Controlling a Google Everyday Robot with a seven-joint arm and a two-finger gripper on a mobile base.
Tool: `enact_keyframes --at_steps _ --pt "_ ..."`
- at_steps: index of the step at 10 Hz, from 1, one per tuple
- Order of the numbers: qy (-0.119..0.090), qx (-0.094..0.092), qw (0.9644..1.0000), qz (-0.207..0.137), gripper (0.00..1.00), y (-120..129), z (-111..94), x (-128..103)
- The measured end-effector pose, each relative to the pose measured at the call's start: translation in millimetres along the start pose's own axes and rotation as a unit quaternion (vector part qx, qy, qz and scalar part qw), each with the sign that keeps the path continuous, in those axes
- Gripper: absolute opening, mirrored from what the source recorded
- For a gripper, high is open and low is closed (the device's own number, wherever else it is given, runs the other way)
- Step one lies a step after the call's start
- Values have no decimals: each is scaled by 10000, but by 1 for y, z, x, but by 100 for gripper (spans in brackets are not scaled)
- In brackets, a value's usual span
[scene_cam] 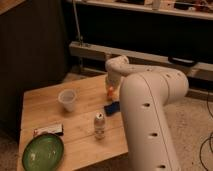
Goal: Place the pepper in the ceramic cup
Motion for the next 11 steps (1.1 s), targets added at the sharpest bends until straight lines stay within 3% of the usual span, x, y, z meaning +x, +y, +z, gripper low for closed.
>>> enact_keyframes --at_steps 2,3,6,10,11 --pt "-99 -66 9999 -31 26 1 -5 -1" --pt "-245 -128 9996 -67 26 2 -14 -2" --pt "-739 -533 9956 -227 26 20 -62 -4" --pt "-1204 -1243 9825 -683 26 60 -131 0" --pt "-1304 -1529 9761 -823 26 75 -152 3"
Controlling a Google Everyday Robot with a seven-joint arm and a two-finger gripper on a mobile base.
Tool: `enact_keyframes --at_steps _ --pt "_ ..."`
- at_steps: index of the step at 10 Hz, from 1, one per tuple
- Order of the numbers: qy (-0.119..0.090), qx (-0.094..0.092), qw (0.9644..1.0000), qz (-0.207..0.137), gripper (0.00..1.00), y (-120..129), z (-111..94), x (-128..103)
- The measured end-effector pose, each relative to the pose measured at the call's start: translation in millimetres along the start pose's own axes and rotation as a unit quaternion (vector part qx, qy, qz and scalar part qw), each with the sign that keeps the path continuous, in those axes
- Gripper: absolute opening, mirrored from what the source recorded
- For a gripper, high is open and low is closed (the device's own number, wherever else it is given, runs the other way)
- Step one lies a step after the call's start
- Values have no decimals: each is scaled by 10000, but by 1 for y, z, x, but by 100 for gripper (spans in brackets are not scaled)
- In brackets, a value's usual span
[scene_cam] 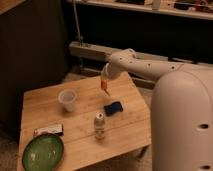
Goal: Place the pepper in the ceramic cup
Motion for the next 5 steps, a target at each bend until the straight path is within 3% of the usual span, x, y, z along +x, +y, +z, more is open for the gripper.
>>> enact_keyframes --at_steps 1,3,5 --pt "-61 -320 9994 -80 26 17 -11 -2" --pt "-166 -948 9949 -312 22 53 -30 2" --pt "-244 -1338 9884 -674 7 97 -38 12"
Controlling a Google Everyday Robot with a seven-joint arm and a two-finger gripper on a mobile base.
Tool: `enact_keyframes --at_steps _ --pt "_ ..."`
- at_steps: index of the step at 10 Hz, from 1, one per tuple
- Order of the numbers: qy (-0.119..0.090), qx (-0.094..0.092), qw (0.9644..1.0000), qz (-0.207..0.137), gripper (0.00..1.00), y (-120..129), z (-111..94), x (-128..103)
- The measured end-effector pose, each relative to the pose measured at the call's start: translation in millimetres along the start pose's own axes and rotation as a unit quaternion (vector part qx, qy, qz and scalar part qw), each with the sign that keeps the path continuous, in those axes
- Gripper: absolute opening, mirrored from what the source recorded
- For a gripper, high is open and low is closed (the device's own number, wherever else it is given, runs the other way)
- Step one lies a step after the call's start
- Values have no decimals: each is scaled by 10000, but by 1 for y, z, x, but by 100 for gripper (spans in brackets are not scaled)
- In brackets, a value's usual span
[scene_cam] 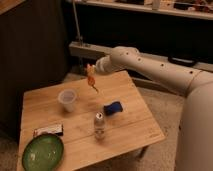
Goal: Place the pepper in the ceramic cup
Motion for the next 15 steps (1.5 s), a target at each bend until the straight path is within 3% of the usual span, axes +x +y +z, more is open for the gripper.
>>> enact_keyframes --at_steps 5,11,15 --pt "-133 -438 9969 -640 6 63 26 3" --pt "-147 -687 9942 -816 6 80 51 11" --pt "-164 -675 9931 -943 6 85 59 16"
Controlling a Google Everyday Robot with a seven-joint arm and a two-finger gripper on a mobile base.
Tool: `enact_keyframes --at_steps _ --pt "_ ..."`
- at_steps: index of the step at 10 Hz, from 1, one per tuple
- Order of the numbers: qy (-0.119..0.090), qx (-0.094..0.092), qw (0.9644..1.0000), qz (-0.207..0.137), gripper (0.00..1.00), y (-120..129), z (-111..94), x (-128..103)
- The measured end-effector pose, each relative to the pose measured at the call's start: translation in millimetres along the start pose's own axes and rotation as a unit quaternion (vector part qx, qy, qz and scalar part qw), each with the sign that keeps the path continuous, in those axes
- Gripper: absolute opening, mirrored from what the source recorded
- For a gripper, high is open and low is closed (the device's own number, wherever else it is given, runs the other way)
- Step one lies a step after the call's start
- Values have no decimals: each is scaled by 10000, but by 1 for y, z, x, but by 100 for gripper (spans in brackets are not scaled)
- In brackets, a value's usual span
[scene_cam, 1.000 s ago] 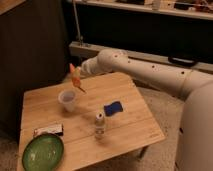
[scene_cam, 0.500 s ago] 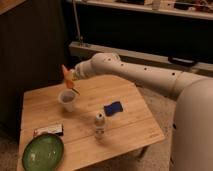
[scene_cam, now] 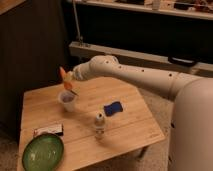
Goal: Place the pepper in the ceramic cup
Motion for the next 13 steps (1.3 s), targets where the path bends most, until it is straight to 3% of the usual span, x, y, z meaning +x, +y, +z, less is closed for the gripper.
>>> enact_keyframes --at_steps 7,13 --pt "-81 238 9996 -162 6 -2 17 10" --pt "-102 228 9993 -286 6 7 32 11"
